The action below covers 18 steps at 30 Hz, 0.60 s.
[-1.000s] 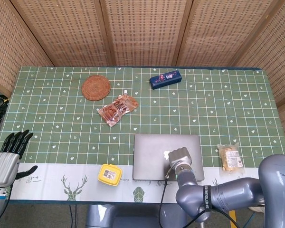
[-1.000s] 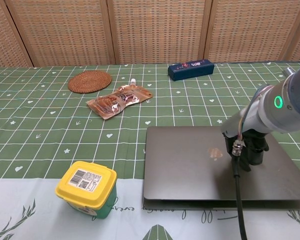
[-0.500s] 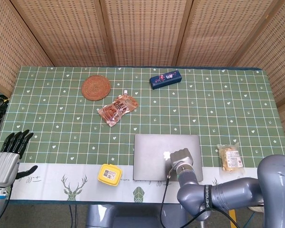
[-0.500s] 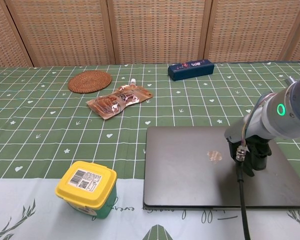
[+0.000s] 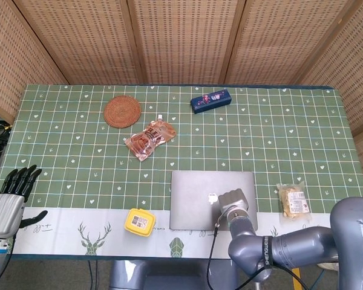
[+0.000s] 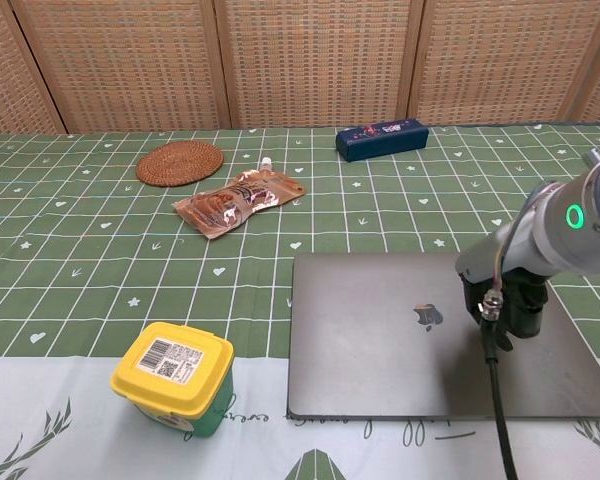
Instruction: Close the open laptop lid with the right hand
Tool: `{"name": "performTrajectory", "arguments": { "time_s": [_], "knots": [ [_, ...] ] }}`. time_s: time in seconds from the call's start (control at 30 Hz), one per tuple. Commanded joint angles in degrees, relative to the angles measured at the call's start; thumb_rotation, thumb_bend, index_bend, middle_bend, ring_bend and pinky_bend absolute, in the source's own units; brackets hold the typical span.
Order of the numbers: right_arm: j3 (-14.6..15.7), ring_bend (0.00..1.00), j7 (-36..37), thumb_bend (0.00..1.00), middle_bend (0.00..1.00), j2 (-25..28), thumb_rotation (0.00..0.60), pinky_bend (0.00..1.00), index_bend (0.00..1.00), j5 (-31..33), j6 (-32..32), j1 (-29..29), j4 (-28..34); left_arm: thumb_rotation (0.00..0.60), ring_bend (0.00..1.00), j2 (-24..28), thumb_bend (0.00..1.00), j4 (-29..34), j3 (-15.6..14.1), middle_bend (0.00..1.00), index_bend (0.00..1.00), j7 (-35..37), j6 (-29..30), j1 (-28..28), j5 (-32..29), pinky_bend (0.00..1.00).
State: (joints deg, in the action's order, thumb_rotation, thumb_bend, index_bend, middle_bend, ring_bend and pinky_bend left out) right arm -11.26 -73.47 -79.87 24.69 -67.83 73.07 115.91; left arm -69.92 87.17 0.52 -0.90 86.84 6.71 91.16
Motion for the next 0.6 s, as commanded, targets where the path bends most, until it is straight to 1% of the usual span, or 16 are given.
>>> {"name": "performTrajectory", "arguments": {
  "time_s": [0.03, 0.07, 0.1, 0.13, 0.17, 0.23, 0.3, 0.33, 0.4, 0.43, 0.47, 0.57, 0.6],
  "knots": [
    [-0.65, 0.19, 1.91, 0.89, 0.3, 2.42, 0.6, 0.22, 0.47, -4.14, 0.14, -0.77, 2.19, 0.6, 0.0, 0.05, 0.13, -0.07, 0.16, 0.0, 0.0, 0.25, 0.12, -0.05, -0.19, 0.0],
    [-0.69, 0.16, 2.87, 0.83, 0.27, 3.25, 0.6, 0.19, 0.44, -6.3, 0.57, -1.36, 2.81, 0.6, 0.0, 0.06, 0.13, -0.1, 0.2, 0.0, 0.0, 0.33, 0.16, -0.07, -0.25, 0.0],
    [-0.62, 0.12, 4.03, 0.73, 0.21, 4.11, 0.6, 0.15, 0.38, -9.03, 1.01, -2.12, 3.37, 0.6, 0.0, 0.08, 0.13, -0.12, 0.26, 0.0, 0.0, 0.42, 0.23, -0.09, -0.3, 0.0],
    [-0.44, 0.07, 6.26, 0.64, 0.16, 5.29, 0.6, 0.12, 0.33, -14.29, 1.54, -3.61, 3.88, 0.6, 0.0, 0.08, 0.13, -0.17, 0.37, 0.0, 0.0, 0.52, 0.36, -0.13, -0.38, 0.0],
    [-0.42, 0.05, 8.13, 0.59, 0.13, 6.0, 0.6, 0.1, 0.3, -18.53, 1.6, -4.86, 3.9, 0.6, 0.0, 0.08, 0.13, -0.22, 0.42, 0.0, 0.0, 0.55, 0.42, -0.15, -0.45, 0.0],
    [0.86, 0.01, 13.14, 0.48, 0.06, 7.05, 0.6, 0.08, 0.24, -29.5, 2.18, -8.66, 3.73, 0.6, 0.0, 0.06, 0.13, -0.31, 0.47, 0.0, 0.0, 0.62, 0.48, -0.2, -0.55, 0.0],
    [1.94, 0.0, 18.81, 0.42, 0.04, 7.51, 0.6, 0.08, 0.22, -39.76, 2.55, -12.57, 2.59, 0.6, 0.0, -0.01, 0.13, -0.39, 0.53, 0.0, 0.0, 0.57, 0.55, -0.24, -0.62, 0.0],
    [2.41, 0.0, 23.14, 0.39, 0.03, 7.71, 0.6, 0.08, 0.21, -46.34, 2.55, -15.29, 1.39, 0.6, 0.0, -0.06, 0.13, -0.38, 0.56, 0.0, 0.0, 0.44, 0.62, -0.25, -0.59, 0.0],
    [3.18, 0.0, 27.62, 0.36, 0.01, 7.87, 0.6, 0.05, 0.17, -53.1, 2.81, -18.06, 0.06, 0.6, 0.0, -0.14, 0.14, -0.37, 0.55, 0.0, 0.0, 0.27, 0.74, -0.27, -0.49, 0.0],
    [3.94, 0.0, 31.75, 0.35, 0.0, 8.0, 0.6, 0.04, 0.14, -59.06, 2.9, -20.49, -1.33, 0.6, 0.0, -0.25, 0.13, -0.39, 0.57, 0.0, 0.0, 0.09, 0.88, -0.3, -0.41, 0.0],
    [4.41, 0.0, 34.84, 0.34, 0.0, 8.05, 0.6, 0.02, 0.12, -63.31, 2.84, -22.17, -2.45, 0.6, 0.0, -0.33, 0.13, -0.39, 0.59, 0.0, 0.0, -0.05, 0.96, -0.32, -0.38, 0.0],
    [6.24, 0.0, 44.66, 0.29, 0.0, 8.2, 0.6, 0.0, 0.05, -75.46, 1.93, -27.3, -6.37, 0.6, 0.0, -0.73, 0.13, -0.56, 0.68, 0.0, 0.0, -0.51, 1.18, -0.35, -0.31, 0.0],
    [6.85, 0.0, 47.37, 0.27, 0.0, 8.24, 0.6, 0.0, 0.02, -78.58, 1.31, -28.75, -7.58, 0.6, 0.0, -0.85, 0.13, -0.62, 0.68, 0.0, 0.0, -0.7, 1.18, -0.35, -0.3, 0.0]
  ]
}}
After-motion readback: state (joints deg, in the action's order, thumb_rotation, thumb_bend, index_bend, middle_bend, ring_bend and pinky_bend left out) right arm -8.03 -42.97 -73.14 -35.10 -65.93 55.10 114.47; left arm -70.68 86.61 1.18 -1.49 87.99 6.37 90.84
